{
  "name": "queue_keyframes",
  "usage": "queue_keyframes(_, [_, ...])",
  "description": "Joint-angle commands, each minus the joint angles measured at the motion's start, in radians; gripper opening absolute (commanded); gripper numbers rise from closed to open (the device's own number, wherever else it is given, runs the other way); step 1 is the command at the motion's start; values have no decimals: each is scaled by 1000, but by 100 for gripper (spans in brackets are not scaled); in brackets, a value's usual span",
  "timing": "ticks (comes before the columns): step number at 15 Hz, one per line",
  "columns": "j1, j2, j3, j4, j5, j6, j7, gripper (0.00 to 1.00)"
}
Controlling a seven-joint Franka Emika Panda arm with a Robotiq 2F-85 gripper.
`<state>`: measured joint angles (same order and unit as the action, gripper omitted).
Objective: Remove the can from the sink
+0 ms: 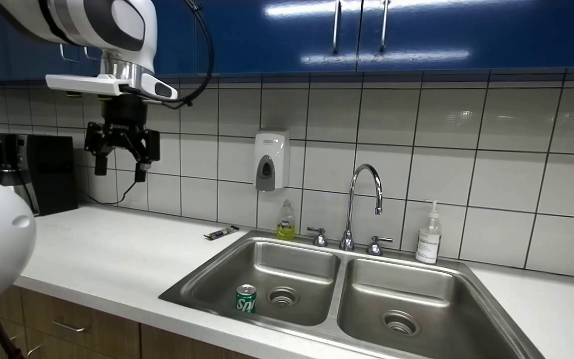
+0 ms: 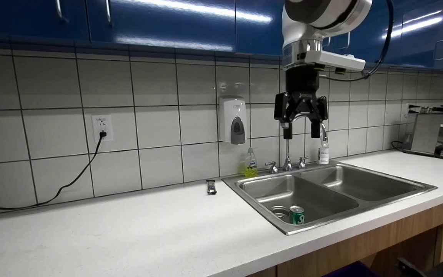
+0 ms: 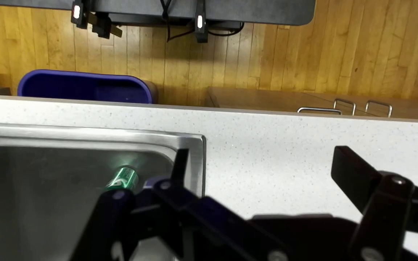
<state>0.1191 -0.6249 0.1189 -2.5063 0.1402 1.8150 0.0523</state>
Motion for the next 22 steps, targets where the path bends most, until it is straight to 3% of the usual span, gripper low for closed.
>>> queue_keyframes(1, [-21, 11, -23, -26, -20, 67, -14, 100])
queue_keyframes(7, [-81, 142, -72, -31, -86, 181, -10, 100])
queue_keyframes(14, [-128, 389, -124, 19, -125, 371, -12, 100])
queue_keyframes(22, [-165, 716, -190, 168, -110, 524, -47, 100])
